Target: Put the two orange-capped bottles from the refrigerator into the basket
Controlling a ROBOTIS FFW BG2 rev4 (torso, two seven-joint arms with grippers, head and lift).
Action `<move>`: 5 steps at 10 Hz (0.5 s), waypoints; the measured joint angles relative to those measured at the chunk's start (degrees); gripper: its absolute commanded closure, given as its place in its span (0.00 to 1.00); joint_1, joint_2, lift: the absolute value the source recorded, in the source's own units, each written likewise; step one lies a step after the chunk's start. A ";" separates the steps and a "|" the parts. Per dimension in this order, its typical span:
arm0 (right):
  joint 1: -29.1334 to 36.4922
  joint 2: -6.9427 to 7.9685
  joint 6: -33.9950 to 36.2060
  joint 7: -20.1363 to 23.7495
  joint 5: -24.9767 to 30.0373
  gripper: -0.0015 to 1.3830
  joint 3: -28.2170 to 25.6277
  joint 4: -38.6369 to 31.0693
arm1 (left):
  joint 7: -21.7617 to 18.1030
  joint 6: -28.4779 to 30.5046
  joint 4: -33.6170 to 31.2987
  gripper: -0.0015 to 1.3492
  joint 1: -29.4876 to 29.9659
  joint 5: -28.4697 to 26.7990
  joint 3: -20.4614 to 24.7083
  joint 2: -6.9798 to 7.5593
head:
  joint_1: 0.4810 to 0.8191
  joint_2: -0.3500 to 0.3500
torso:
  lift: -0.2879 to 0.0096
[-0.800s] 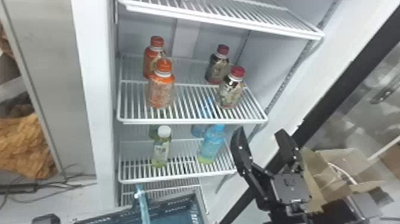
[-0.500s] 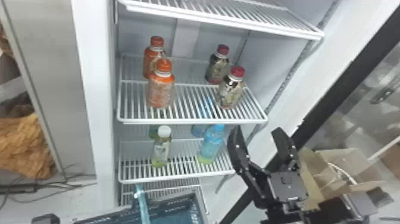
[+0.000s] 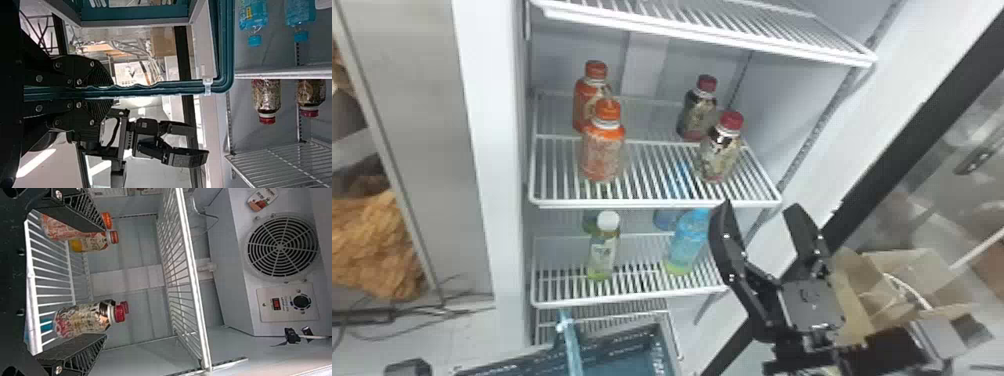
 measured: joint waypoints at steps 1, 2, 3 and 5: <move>-0.51 -0.27 -0.09 0.00 -0.13 0.07 0.51 0.07 | 0.00 0.00 0.00 0.90 0.04 0.00 0.01 0.00 | 0.63 0.00 | 0.83; -1.76 -0.92 -0.10 0.00 -0.50 0.07 1.76 0.87 | 0.00 0.00 0.00 0.90 0.12 0.00 0.07 -0.01 | 0.63 0.00 | 0.83; -4.00 -1.77 -0.10 0.00 -0.93 0.07 3.52 2.46 | 0.00 0.00 0.00 0.90 0.13 0.00 0.08 -0.01 | 0.63 0.00 | 0.83; -9.64 -2.79 -0.10 0.01 -1.18 0.06 5.94 6.59 | 0.00 0.00 0.00 0.90 -0.10 0.00 -0.18 0.07 | 0.63 0.00 | 0.83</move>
